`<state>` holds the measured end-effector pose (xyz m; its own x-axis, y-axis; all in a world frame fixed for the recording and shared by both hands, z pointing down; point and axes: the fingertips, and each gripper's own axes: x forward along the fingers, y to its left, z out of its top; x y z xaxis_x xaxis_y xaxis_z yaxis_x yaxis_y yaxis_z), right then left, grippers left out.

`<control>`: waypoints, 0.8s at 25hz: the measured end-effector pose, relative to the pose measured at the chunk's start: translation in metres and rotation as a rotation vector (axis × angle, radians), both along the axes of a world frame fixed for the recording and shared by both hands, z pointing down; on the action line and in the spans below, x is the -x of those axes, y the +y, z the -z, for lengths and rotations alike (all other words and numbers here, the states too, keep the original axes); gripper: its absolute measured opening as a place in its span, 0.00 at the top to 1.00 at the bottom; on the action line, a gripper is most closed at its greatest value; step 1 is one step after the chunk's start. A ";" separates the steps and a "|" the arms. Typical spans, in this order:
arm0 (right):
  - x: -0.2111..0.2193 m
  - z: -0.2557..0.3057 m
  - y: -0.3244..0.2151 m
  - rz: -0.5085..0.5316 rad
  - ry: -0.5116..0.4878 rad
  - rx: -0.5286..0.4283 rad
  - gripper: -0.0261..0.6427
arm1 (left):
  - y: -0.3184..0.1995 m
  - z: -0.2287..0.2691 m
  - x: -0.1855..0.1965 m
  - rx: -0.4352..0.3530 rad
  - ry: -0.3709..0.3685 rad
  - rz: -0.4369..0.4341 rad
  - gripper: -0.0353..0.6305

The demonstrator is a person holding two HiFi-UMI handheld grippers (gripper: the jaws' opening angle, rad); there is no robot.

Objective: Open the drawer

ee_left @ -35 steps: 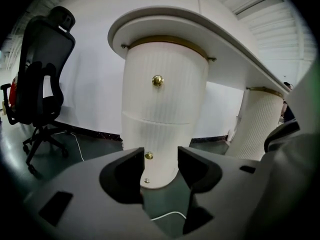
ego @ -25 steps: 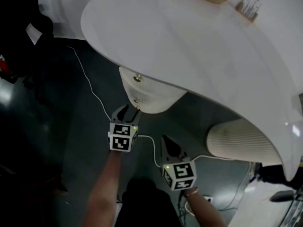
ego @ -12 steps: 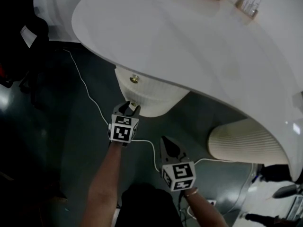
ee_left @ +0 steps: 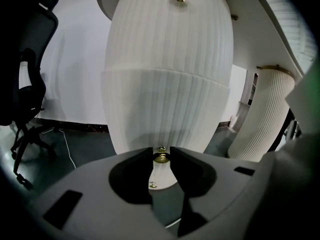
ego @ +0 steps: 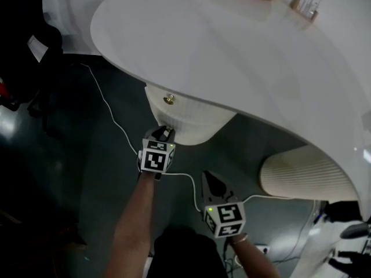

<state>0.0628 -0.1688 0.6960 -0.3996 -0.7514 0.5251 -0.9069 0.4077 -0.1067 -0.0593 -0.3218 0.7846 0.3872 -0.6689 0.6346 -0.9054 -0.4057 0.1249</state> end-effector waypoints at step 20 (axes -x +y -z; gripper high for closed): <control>0.005 0.014 0.034 -0.024 -0.037 0.062 0.96 | 0.064 -0.005 0.027 0.095 -0.094 0.011 0.79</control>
